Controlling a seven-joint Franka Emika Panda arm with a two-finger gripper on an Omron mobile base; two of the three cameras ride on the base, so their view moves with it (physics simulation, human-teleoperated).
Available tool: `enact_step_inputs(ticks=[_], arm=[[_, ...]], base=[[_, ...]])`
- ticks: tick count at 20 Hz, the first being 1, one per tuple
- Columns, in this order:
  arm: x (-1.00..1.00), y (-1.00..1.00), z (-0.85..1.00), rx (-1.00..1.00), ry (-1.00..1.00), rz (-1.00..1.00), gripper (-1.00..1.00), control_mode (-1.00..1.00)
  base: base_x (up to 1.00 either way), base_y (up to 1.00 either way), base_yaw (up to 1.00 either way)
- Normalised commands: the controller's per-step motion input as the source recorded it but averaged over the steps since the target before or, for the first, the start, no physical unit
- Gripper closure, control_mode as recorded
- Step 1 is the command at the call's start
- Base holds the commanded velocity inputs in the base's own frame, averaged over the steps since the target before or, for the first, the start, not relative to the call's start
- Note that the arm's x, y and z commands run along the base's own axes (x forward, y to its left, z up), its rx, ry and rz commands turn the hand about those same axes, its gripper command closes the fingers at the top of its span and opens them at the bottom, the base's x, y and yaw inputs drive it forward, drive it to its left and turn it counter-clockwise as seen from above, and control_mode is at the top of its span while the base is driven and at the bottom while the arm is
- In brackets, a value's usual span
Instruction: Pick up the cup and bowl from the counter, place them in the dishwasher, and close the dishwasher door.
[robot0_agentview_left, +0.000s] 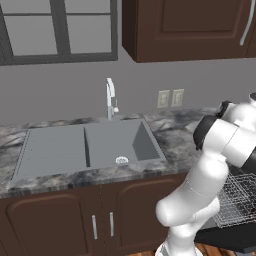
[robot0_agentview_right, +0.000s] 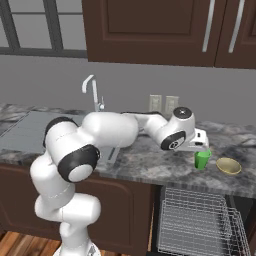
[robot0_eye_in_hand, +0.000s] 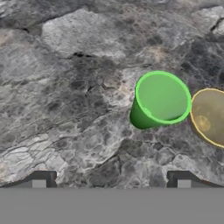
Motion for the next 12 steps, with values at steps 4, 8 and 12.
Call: enact_step_inputs(ticks=[4,8,12], arm=[[0.32,-0.29,-0.11,0.00,0.00,0.00,-1.00,-1.00],[0.36,-0.27,-0.17,0.00,0.00,0.00,-1.00,-1.00],[0.40,-0.26,-0.26,0.00,0.00,0.00,-1.00,-1.00]], base=[[0.00,0.00,0.00],[0.00,0.00,0.00],[0.00,0.00,0.00]])
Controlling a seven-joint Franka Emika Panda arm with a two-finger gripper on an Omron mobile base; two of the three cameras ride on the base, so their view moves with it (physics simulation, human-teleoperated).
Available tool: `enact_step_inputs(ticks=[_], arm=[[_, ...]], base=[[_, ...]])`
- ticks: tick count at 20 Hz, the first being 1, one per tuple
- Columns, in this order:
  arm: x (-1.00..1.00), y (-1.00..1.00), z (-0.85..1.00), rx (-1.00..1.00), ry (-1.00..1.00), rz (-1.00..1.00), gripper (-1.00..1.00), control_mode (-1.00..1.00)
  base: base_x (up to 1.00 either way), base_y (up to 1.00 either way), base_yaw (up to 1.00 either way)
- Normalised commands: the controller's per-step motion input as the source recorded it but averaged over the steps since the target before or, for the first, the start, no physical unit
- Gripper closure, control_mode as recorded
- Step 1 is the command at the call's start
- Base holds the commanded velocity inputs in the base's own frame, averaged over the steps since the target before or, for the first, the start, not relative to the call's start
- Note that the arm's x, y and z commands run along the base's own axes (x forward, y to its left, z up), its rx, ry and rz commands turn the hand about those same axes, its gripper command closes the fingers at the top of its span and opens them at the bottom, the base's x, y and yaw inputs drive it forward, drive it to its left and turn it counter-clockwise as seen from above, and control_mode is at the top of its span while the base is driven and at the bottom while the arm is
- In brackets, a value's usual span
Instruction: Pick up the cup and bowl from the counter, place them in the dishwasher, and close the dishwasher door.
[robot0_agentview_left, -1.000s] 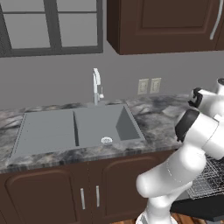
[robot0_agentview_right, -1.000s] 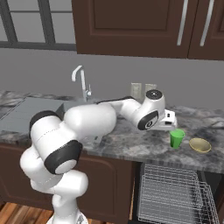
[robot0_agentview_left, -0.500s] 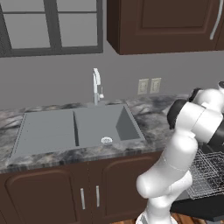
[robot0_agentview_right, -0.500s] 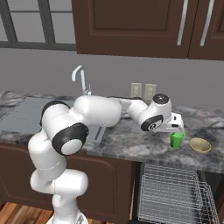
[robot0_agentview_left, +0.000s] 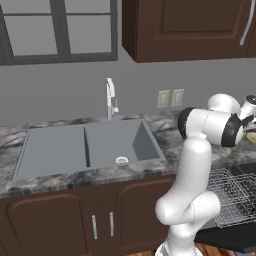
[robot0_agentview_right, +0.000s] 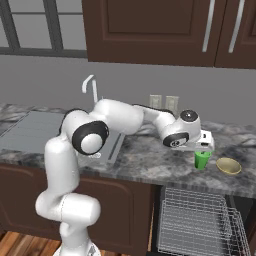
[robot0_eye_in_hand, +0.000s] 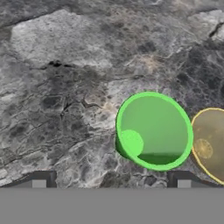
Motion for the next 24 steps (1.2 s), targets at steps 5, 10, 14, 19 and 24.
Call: enact_step_inputs(ticks=[5,10,14,19,24], arm=[[0.44,-0.27,-0.25,0.00,0.00,0.00,-1.00,-1.00],[0.49,-0.24,-0.22,0.00,0.01,0.00,-1.00,-1.00],[0.47,-0.07,-0.27,0.00,0.02,0.00,1.00,-1.00],[0.18,-0.01,-0.15,0.00,0.00,0.00,1.00,-1.00],[-0.06,0.02,-0.08,0.00,-0.01,0.00,1.00,-1.00]], base=[[0.00,0.00,0.00],[0.00,0.00,0.00],[0.00,0.00,0.00],[0.00,0.00,0.00],[0.00,0.00,0.00]])
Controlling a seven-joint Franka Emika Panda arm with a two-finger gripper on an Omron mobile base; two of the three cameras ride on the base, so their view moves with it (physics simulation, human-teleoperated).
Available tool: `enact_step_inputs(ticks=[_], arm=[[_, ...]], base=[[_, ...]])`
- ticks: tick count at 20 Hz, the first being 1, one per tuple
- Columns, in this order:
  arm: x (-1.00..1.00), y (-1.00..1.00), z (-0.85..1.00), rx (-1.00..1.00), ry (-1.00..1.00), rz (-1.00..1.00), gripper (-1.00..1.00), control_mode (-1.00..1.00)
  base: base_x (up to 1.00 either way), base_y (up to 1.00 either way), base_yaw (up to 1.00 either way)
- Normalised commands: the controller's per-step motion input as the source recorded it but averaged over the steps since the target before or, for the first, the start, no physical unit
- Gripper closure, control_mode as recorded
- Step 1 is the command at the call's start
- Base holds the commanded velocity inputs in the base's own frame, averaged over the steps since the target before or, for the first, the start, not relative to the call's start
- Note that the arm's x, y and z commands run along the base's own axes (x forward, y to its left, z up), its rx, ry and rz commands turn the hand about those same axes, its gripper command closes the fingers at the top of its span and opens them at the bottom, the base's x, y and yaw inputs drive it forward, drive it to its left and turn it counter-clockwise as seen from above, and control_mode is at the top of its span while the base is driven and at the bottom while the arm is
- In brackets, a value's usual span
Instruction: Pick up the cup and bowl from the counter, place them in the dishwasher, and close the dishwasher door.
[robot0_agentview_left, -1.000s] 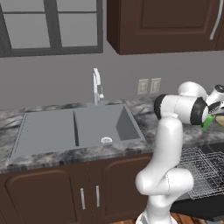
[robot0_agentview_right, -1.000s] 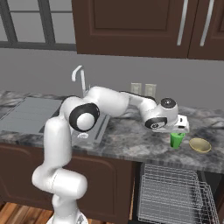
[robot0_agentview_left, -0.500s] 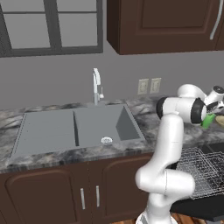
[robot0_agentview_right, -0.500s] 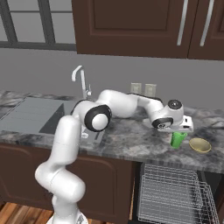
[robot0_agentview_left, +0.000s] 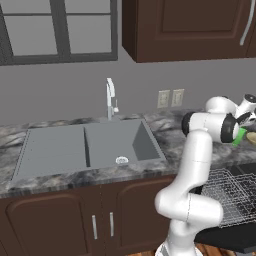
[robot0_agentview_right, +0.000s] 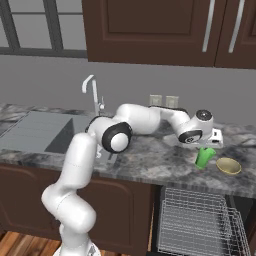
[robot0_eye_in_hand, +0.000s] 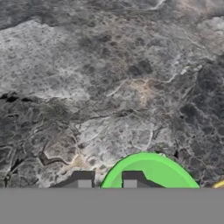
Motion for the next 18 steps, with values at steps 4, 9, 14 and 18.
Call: enact_step_inputs(ticks=[4,9,14,18], arm=[[-0.33,0.23,-0.16,-0.01,-0.08,0.00,1.00,-1.00],[-0.47,0.23,-0.01,-0.05,-0.13,0.00,1.00,-1.00],[-0.49,0.17,0.10,-0.06,-0.18,0.00,1.00,-1.00],[-0.36,0.11,0.33,-0.03,-0.16,0.00,1.00,-1.00]], base=[[0.00,0.00,0.00],[0.00,0.00,0.00],[0.00,0.00,0.00],[0.00,0.00,0.00]])
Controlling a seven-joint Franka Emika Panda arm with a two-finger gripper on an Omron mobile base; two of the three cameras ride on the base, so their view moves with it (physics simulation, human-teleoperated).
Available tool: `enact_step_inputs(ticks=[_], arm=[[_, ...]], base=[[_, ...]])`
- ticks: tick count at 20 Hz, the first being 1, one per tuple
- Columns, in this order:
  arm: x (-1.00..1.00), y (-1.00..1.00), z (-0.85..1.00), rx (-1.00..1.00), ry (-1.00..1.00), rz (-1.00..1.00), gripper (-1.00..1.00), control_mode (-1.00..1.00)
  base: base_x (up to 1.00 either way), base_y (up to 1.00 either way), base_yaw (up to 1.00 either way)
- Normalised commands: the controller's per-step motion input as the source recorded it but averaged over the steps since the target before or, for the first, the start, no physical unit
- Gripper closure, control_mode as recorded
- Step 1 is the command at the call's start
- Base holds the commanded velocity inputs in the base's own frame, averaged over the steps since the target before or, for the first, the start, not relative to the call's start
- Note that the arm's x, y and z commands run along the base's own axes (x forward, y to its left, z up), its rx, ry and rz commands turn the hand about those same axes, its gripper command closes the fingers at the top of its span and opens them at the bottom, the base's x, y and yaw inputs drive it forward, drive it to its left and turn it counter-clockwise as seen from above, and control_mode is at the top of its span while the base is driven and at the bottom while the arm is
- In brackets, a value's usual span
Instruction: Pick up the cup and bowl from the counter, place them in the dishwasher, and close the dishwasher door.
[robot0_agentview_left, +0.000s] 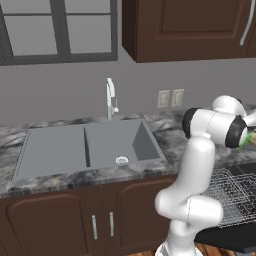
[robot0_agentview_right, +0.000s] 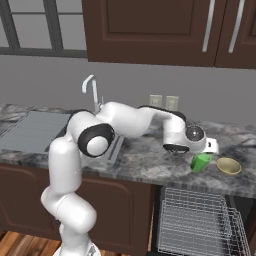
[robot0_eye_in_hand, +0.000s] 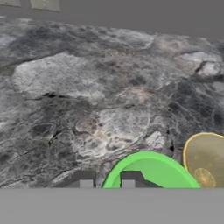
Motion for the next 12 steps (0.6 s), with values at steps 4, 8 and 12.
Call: enact_step_inputs(ticks=[4,8,12], arm=[[-0.31,0.06,0.43,0.00,-0.12,0.00,1.00,-1.00],[-0.32,0.03,0.34,0.06,-0.10,0.00,1.00,-1.00],[-0.35,0.00,0.14,0.16,-0.05,0.00,1.00,-1.00]], base=[[0.00,0.00,0.00],[0.00,0.00,0.00],[0.00,0.00,0.00]])
